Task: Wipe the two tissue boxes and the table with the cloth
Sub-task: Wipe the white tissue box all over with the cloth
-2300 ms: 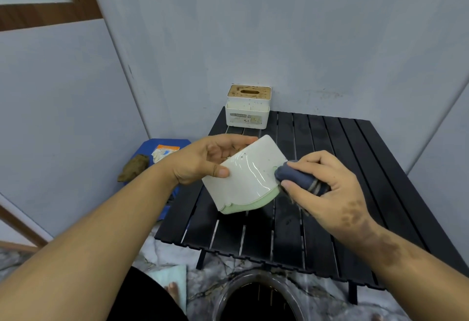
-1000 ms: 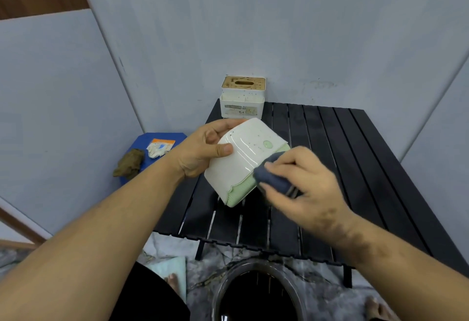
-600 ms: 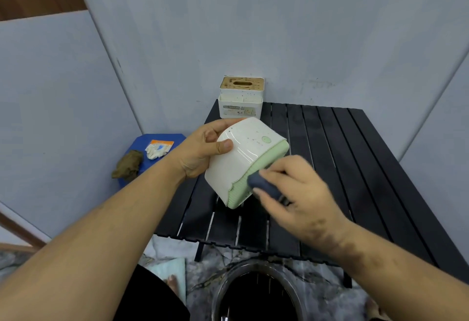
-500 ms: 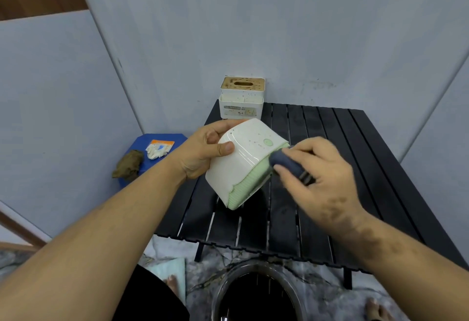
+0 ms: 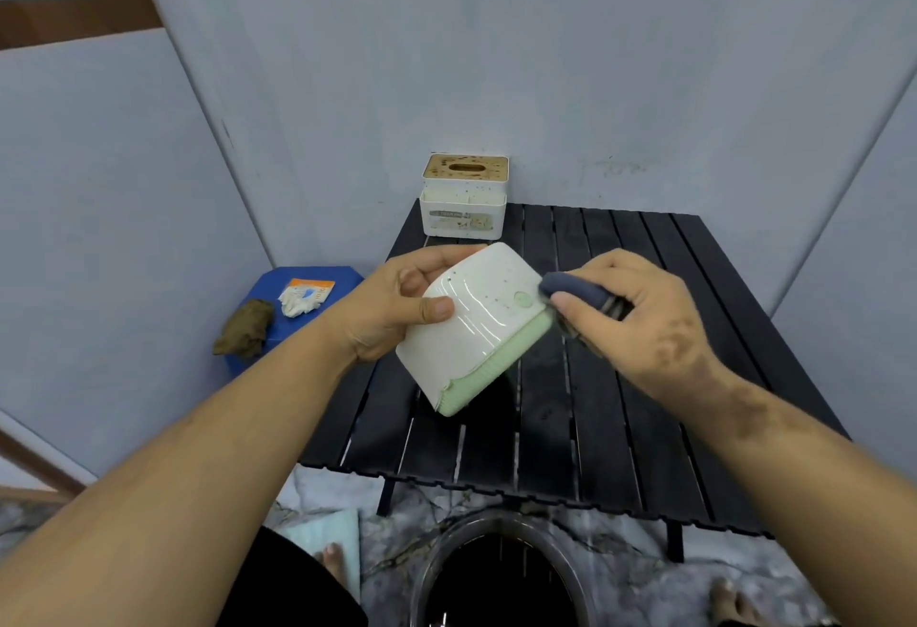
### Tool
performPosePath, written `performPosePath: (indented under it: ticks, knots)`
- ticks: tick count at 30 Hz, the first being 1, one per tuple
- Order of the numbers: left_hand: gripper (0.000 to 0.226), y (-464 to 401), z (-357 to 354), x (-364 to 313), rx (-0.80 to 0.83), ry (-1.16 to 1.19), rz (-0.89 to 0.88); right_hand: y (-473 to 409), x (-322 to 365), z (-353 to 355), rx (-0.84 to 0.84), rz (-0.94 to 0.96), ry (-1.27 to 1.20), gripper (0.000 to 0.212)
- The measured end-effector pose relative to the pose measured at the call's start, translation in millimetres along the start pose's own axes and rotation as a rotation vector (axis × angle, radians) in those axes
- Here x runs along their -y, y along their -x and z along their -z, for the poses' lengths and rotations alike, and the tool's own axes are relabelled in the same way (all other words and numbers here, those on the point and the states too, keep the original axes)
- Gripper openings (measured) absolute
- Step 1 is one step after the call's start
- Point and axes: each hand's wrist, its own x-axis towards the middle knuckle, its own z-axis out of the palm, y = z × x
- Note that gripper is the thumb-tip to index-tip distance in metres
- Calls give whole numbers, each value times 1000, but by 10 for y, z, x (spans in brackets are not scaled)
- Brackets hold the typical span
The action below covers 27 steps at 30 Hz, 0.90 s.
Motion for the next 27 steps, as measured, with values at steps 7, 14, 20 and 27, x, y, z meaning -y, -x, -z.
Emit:
performPosePath:
  ticks: [7,14,20,27]
  knots:
    - [89,43,-34,-38,132,-82,10,4,-62,-28,24,-276,-185,18]
    - [95,13,-93,-54,124,-70,0,209,394,-305,118,340,72,29]
    - [102,-12,-143,-54,132,-97,4,94,159,-171,-114,-24,-39,23]
    - [105,-25,-160,-56,142,-69,-2,-10,176,-216,-127,57,-64,25]
